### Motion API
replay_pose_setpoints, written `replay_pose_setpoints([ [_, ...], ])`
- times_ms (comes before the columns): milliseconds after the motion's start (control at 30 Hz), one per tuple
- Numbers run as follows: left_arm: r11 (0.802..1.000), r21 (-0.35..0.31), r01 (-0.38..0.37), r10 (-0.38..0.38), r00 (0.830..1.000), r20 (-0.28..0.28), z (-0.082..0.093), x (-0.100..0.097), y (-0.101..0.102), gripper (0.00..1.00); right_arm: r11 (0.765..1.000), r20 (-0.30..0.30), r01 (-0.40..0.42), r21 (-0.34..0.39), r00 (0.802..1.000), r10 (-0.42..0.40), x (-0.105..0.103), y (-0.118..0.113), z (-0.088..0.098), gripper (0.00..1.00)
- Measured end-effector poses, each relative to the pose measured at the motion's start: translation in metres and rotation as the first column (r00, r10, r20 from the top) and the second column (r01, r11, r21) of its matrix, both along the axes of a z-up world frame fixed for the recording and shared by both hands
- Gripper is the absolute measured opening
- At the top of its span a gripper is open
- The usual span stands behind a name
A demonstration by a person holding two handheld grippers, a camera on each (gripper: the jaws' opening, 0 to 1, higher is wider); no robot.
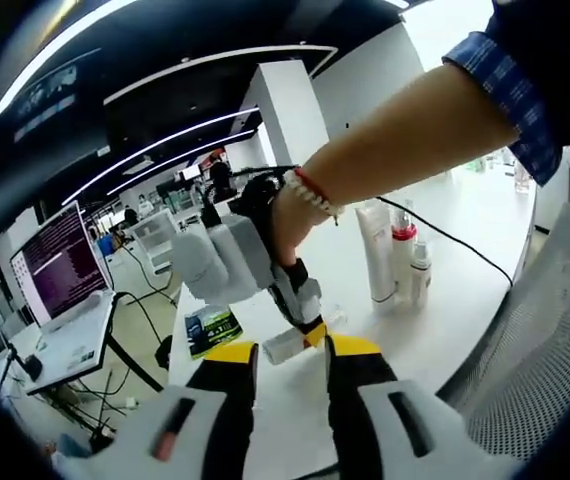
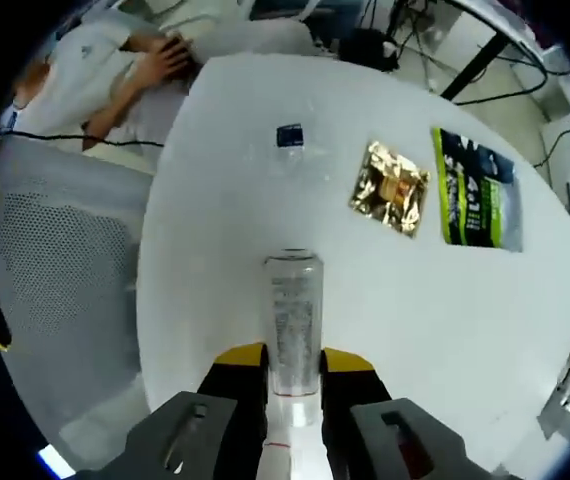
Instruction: Arrange the skincare products in the storage area until every visible bottle or jar stands upright without overlapping.
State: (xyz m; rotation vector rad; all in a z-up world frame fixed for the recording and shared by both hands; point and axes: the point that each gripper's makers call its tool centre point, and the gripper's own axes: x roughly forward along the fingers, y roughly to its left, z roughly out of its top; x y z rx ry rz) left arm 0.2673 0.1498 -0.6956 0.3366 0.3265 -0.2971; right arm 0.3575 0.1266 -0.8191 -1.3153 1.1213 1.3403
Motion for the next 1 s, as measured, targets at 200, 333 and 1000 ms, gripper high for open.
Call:
replay_pose_setpoints([
  [200, 1.000, -0.011, 0.003, -0.003, 1.000, -0.006, -0.001, 0.001, 0.000, 0.27, 0.994, 0.032, -0.067, 0.090, 0.997, 0.064, -0.020, -0.003, 0.039, 0.14],
  [333, 0.999, -0.035, 0.008, -0.009, 1.000, -0.014, -0.001, 0.001, 0.000, 0.31, 0.983, -0.004, -0.107, 0.147, 0.994, 0.109, -0.039, -0.011, 0.064, 0.14],
  [1000, 0.952, 0.022, 0.307, -0.294, 0.929, -0.222, -0.037, -0.026, -0.053, 0.31, 0.846, 0.072, -0.525, 0.091, 0.851, 0.521, -0.120, -0.041, 0.090, 0.14],
])
